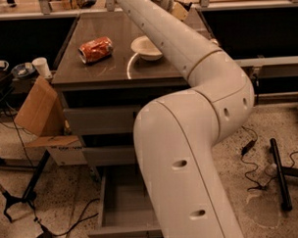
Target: Pick rxbar chocolate from bottom drawer and place on counter
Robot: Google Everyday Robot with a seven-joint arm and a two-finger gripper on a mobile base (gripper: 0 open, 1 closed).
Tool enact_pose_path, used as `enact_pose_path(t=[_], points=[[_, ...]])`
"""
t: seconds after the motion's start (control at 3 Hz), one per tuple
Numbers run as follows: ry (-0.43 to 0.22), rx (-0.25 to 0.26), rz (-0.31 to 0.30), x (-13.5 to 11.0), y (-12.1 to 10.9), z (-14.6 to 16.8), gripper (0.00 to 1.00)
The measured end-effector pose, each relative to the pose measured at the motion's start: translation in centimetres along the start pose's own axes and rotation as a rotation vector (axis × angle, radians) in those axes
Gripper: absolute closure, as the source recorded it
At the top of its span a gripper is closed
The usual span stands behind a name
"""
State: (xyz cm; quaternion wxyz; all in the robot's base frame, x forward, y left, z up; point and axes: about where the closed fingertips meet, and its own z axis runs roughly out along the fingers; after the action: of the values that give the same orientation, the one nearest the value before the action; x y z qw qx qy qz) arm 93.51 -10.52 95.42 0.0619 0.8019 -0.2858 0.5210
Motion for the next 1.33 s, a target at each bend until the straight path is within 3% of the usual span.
enact_pose_path(t=[0.33,1.33], points=[[-0.045,0.039,-0.037,-0.4,1.3,1.2,1.00],[-0.095,0.044,-0.068,1.0,8.0,3.5,1.00]])
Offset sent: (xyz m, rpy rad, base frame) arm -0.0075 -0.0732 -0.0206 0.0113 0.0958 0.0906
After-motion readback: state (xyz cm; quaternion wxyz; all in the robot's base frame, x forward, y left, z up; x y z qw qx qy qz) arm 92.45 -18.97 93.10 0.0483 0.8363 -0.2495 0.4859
